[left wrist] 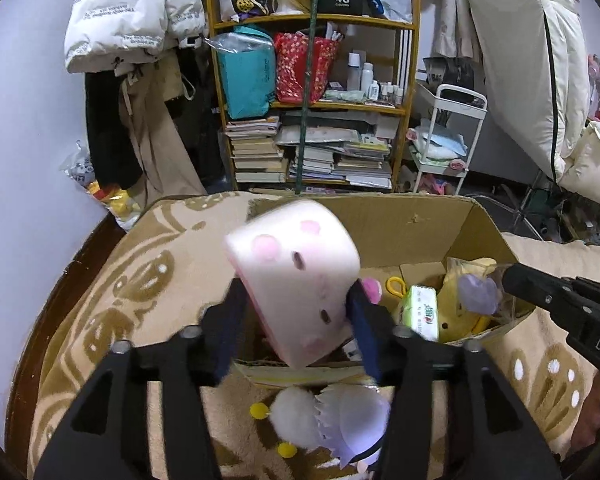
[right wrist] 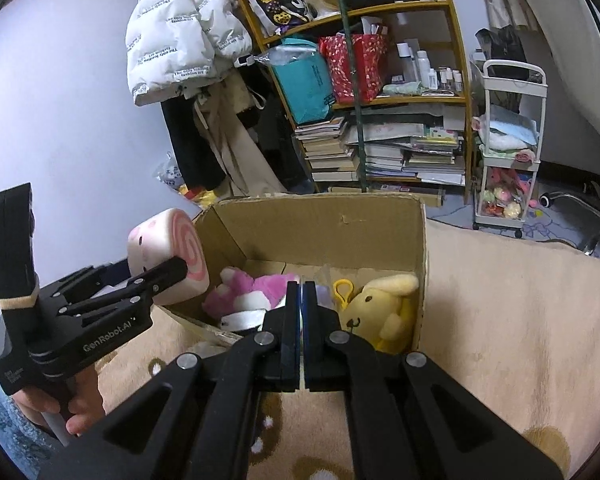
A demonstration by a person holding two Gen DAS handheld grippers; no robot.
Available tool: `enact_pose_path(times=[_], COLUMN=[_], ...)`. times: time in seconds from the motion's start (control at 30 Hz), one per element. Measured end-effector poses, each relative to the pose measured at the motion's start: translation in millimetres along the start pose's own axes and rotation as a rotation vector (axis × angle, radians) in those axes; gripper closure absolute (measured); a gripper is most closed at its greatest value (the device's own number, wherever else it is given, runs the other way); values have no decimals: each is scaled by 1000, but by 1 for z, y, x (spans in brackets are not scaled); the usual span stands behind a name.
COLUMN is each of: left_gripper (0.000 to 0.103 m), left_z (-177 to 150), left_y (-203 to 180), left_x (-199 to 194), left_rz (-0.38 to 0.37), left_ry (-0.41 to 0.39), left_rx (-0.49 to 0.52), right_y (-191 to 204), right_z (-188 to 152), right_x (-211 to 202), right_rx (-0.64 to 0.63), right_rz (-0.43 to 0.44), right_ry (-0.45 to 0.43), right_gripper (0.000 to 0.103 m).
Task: Organize soft objects
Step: 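Open left tool over box to drop pig while right tool drops bag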
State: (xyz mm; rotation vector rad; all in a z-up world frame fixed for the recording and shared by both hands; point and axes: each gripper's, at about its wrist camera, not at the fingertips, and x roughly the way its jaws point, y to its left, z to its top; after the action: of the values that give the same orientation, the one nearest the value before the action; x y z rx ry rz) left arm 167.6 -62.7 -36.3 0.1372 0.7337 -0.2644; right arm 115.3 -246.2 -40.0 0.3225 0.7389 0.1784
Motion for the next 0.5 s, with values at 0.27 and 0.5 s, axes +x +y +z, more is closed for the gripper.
enact_pose_path(times=[0.27, 0.5], left_gripper=[25, 16], left_z=[0, -11], left_y=[9, 25], left_x=[-24, -44], left_rz=[12, 21], left_ry=[-28, 5], left_rx=[-6, -41], right_y=[5, 16], right_z=[-3, -12], right_x=[-12, -31], right_rx=[-10, 7], right_rz=[-19, -10], right_ry=[-15, -32], right_gripper=[97, 62])
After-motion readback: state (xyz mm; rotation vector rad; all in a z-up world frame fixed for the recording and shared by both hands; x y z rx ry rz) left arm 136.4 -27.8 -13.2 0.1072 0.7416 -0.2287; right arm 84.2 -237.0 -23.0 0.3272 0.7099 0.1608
